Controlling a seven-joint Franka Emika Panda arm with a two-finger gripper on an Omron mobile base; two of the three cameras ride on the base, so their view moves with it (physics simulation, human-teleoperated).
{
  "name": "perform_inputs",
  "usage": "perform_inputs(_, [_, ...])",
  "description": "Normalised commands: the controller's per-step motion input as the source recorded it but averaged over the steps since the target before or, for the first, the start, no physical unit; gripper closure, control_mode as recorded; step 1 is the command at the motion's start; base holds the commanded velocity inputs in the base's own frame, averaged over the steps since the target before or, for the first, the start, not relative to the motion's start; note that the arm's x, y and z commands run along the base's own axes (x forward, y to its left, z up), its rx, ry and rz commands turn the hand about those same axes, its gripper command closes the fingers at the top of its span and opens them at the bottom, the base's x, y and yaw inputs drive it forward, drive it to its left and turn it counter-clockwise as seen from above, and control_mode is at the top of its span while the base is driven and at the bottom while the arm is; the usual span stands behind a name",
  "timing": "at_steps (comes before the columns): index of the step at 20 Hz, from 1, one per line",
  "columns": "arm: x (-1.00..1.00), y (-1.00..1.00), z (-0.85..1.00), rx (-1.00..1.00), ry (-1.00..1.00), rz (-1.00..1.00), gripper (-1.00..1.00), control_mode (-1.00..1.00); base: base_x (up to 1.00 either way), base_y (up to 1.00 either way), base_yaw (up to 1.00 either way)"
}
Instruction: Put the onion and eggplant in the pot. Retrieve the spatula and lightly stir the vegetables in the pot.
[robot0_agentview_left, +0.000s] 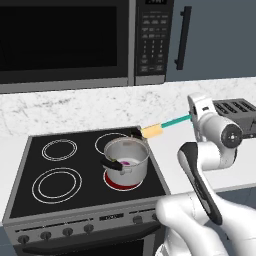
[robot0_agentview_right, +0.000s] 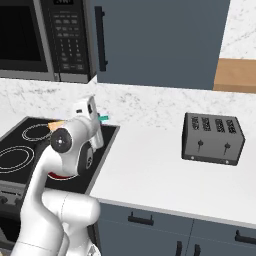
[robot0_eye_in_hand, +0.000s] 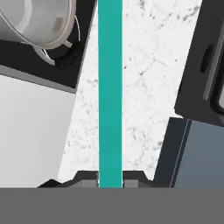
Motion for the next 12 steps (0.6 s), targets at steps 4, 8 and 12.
perform_inputs(4, [0.28,0.15,0.00,-0.59,-0.14,0.08,1.00,-1.00,0.00,0.00,0.00])
perform_inputs(8, [0.40,0.32,0.03,-0.49,-0.03,0.23,1.00,-1.00,0.00,0.00,0.00])
perform_inputs(12, [0.34,0.47,0.04,-0.33,0.00,0.35,1.00,-1.00,0.00,0.00,0.00])
